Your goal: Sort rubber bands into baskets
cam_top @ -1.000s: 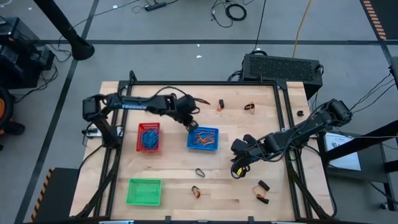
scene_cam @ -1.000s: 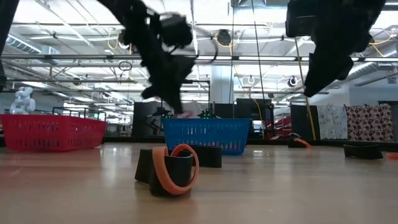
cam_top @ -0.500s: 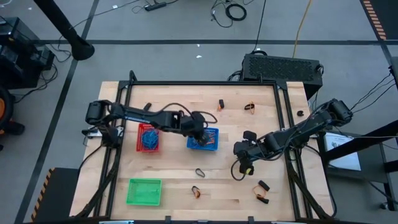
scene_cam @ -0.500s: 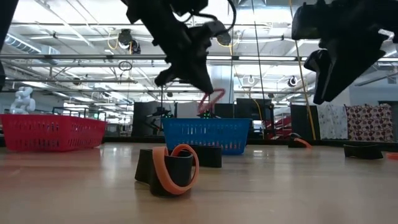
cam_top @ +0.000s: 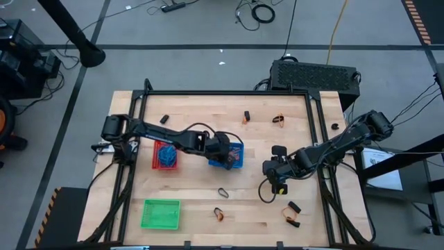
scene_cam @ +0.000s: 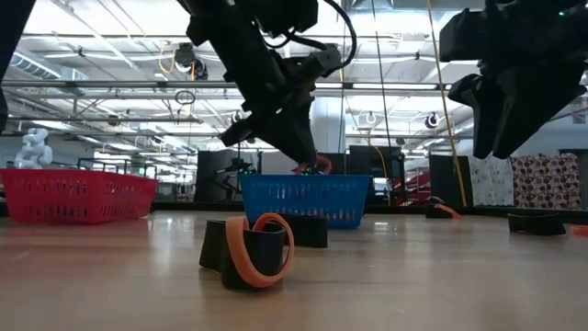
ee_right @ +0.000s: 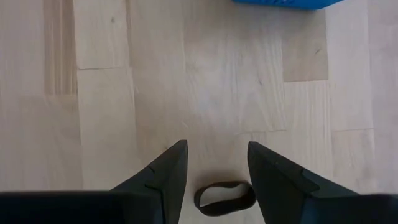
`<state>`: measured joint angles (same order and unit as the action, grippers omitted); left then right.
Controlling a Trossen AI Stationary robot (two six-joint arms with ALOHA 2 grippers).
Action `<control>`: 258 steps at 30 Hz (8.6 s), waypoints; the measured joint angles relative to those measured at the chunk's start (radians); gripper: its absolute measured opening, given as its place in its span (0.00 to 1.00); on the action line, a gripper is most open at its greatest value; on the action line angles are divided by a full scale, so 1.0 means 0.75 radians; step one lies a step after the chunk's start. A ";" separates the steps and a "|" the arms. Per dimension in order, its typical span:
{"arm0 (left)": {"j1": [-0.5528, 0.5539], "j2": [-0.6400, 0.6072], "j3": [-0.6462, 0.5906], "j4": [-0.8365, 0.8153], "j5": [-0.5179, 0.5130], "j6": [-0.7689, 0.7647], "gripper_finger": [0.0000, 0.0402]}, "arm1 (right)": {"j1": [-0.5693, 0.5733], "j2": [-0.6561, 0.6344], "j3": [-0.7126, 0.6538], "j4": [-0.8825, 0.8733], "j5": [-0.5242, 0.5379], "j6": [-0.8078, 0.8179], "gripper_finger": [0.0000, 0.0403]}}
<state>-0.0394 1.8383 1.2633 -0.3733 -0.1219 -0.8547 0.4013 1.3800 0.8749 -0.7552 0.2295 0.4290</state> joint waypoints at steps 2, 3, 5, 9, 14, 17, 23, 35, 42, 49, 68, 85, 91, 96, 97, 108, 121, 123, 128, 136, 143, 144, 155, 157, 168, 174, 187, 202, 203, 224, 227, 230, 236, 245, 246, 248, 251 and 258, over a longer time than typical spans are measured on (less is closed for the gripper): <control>0.002 -0.002 0.000 0.002 0.008 0.002 0.18 | 0.000 0.000 0.000 -0.007 0.000 -0.001 0.40; 0.004 -0.001 0.000 -0.002 0.018 0.005 0.20 | 0.000 0.000 0.000 -0.016 0.001 0.000 0.40; 0.011 -0.001 0.003 -0.015 0.044 0.033 0.22 | 0.000 0.000 0.000 -0.035 0.001 0.004 0.40; 0.026 -0.012 0.046 -0.054 0.119 0.106 0.23 | 0.000 0.000 0.000 -0.093 0.001 0.036 0.40; 0.037 -0.011 0.118 -0.176 0.125 0.191 0.24 | 0.001 0.000 0.001 -0.182 0.000 0.100 0.40; 0.033 -0.011 0.153 -0.180 0.176 0.260 0.24 | 0.011 0.000 0.001 -0.228 0.001 0.188 0.40; -0.057 -0.012 0.219 -0.176 0.373 0.453 0.24 | 0.065 0.000 0.001 -0.229 0.006 0.286 0.40; -0.386 -0.011 0.231 -0.149 0.413 0.793 0.24 | 0.090 0.000 0.001 -0.119 0.013 0.280 0.40; -0.484 0.080 0.231 0.029 0.325 0.797 0.24 | 0.090 0.000 0.001 -0.092 0.015 0.208 0.40; -0.502 0.248 0.228 0.144 0.334 0.762 0.24 | 0.090 0.000 0.001 -0.083 0.018 0.171 0.40; -0.517 0.322 0.229 0.112 0.514 0.728 0.24 | 0.089 0.000 0.001 -0.084 0.010 0.169 0.40; -0.533 0.322 0.230 -0.039 0.534 0.890 0.24 | 0.062 0.000 0.001 -0.027 0.081 0.178 0.40; -0.533 0.322 0.230 -0.007 0.527 0.971 0.24 | 0.040 0.000 0.001 -0.005 0.080 0.180 0.40; -0.531 0.322 0.230 0.052 0.498 0.987 0.24 | 0.039 0.000 0.001 -0.004 0.079 0.180 0.40; -0.530 0.322 0.230 0.062 0.486 0.988 0.24 | 0.039 0.000 0.001 -0.004 0.078 0.180 0.40; -0.525 0.321 0.230 0.030 0.504 1.081 0.24 | 0.040 0.001 0.001 -0.005 0.075 0.178 0.40; -0.514 0.320 0.199 0.036 0.503 1.115 0.24 | 0.039 0.001 0.001 -0.005 0.080 0.179 0.40; -0.515 0.320 0.199 0.037 0.503 1.115 0.24 | 0.039 0.001 0.001 -0.005 0.080 0.179 0.40; -0.514 0.320 0.199 0.048 0.511 1.115 0.23 | 0.039 0.001 0.001 -0.005 0.080 0.180 0.40; -0.515 0.320 0.199 0.068 0.536 1.113 0.05 | 0.039 0.001 0.001 -0.005 0.081 0.194 0.40; -0.515 0.320 0.199 0.068 0.537 1.084 0.01 | 0.039 0.001 0.001 -0.005 0.081 0.215 0.40; -0.515 0.320 0.199 0.068 0.529 1.071 0.01 | 0.039 0.001 0.001 -0.005 0.081 0.215 0.40; -0.515 0.320 0.199 0.067 0.435 0.937 0.11 | 0.039 0.001 0.001 -0.004 0.081 0.216 0.40; -0.515 0.320 0.199 0.066 0.435 0.936 0.17 | 0.039 0.001 0.001 -0.004 0.081 0.216 0.40; -0.515 0.320 0.199 0.021 0.470 0.598 0.29 | 0.039 0.001 0.001 -0.004 0.081 0.216 0.40; -0.521 0.320 0.199 -0.016 0.506 0.424 0.29 | 0.039 0.001 0.001 0.002 0.081 0.216 0.40; -0.521 0.321 0.223 -0.033 0.506 0.500 0.29 | 0.032 0.001 0.001 0.021 0.137 0.179 0.40; -0.515 0.321 0.224 0.034 0.436 0.819 0.29 | 0.016 0.001 0.000 0.030 0.135 0.249 0.40; -0.515 0.321 0.224 0.037 0.435 0.830 0.29 | 0.016 0.001 0.000 0.030 0.132 0.250 0.40; -0.490 0.321 0.183 0.113 0.382 0.904 0.29 | 0.016 0.001 0.000 0.030 0.115 0.236 0.40; -0.490 0.321 0.183 0.110 0.398 0.903 0.29 | 0.016 0.001 0.000 0.032 0.127 0.235 0.40; -0.490 0.321 0.183 0.105 0.416 0.903 0.28 | 0.015 0.001 0.000 0.036 0.150 0.238 0.40; -0.490 0.321 0.183 0.101 0.428 0.903 0.20 | 0.015 0.001 0.000 0.036 0.151 0.240 0.40; -0.488 0.321 0.183 0.101 0.428 0.899 0.02 | 0.015 0.001 0.000 0.035 0.150 0.238 0.40; -0.488 0.321 0.183 0.101 0.426 0.888 0.01 | 0.015 0.001 0.000 0.035 0.150 0.237 0.40; -0.487 0.321 0.183 0.101 0.410 0.867 0.01 | 0.015 0.001 0.000 0.035 0.150 0.235 0.40; -0.481 0.321 0.183 0.101 0.406 0.858 0.01 | 0.015 0.001 0.000 0.034 0.151 0.228 0.40; -0.460 0.267 0.198 0.028 0.401 0.835 0.00 | 0.015 0.001 0.000 0.036 0.151 0.215 0.40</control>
<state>-0.3848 2.0386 1.4120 -0.3522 0.1792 -0.2287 0.4126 1.3808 0.8749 -0.7284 0.3424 0.5903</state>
